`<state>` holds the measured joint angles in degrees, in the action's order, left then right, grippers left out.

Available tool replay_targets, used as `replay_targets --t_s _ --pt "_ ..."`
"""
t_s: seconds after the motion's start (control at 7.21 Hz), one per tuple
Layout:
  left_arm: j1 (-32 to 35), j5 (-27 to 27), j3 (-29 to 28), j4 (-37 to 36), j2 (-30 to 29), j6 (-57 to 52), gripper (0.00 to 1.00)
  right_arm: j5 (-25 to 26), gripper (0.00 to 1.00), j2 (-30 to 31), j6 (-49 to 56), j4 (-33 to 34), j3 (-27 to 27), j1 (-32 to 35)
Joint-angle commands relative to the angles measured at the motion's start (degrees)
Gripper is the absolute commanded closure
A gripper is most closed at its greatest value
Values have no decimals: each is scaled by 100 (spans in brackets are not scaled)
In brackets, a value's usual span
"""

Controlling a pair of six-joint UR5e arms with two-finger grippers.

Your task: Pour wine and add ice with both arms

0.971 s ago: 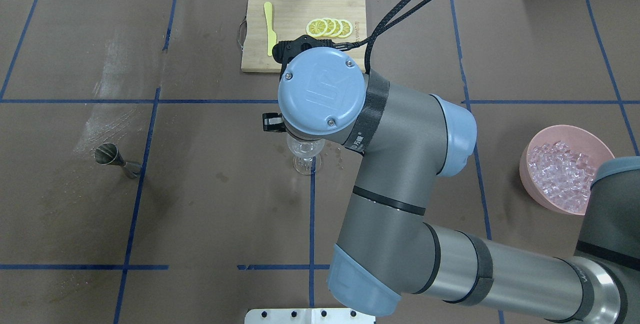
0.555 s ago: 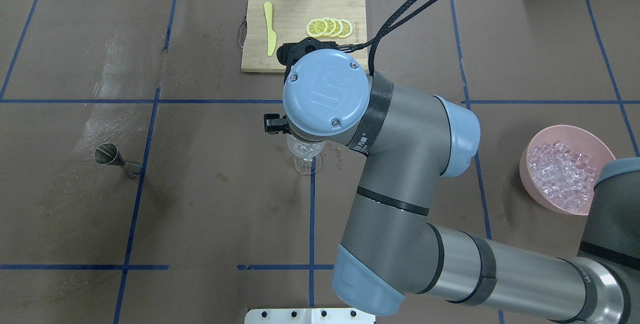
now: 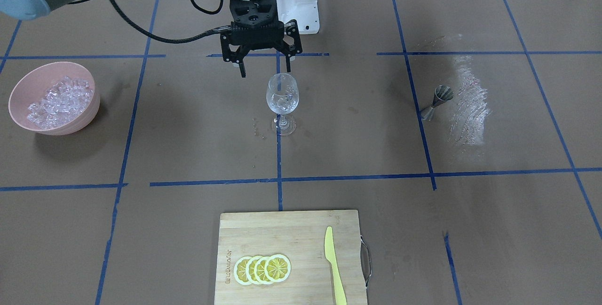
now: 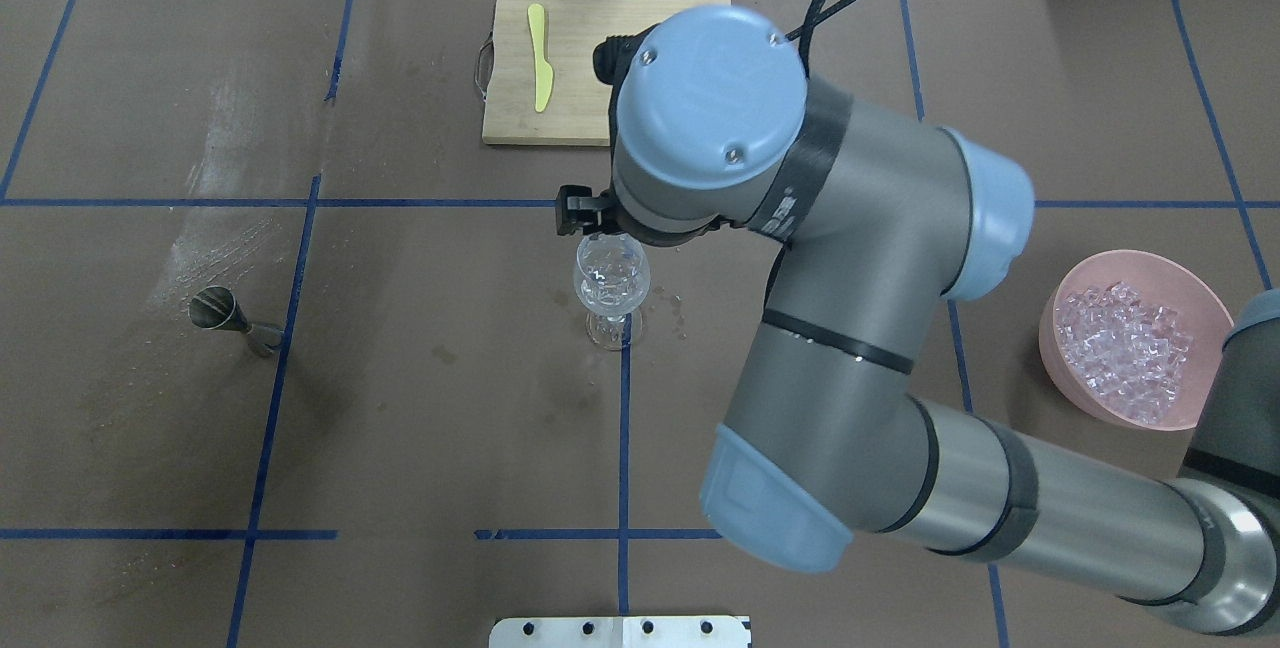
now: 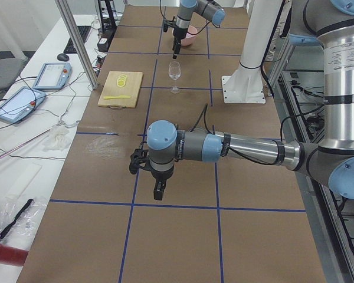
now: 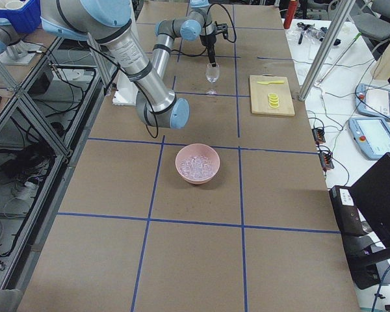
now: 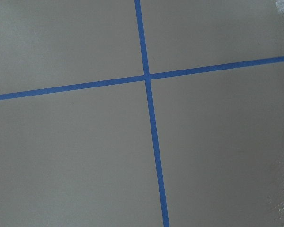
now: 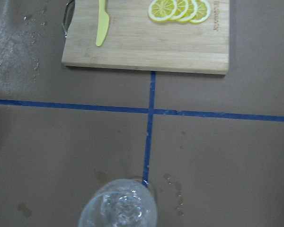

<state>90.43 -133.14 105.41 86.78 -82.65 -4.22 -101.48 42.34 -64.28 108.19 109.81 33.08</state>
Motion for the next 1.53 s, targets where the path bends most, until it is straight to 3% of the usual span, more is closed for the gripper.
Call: replay_targets --t_s 0.0,0.28,0.69,0.97,1.39 --pt "-8 42 -12 -39 65 -9 0 -1123 0 875 1252 133 513 1098" --pt "27 42 6 -39 100 -18 0 -1978 0 2052 3454 63 577 2355" --pt "63 33 67 -30 179 -61 0 -2455 0 3750 6412 54 393 3920" --pt "80 42 67 -21 171 -62 0 -2334 0 4919 6639 45 279 4696" --pt "71 33 138 -30 171 -62 0 -2209 0 5327 6980 54 155 5015"
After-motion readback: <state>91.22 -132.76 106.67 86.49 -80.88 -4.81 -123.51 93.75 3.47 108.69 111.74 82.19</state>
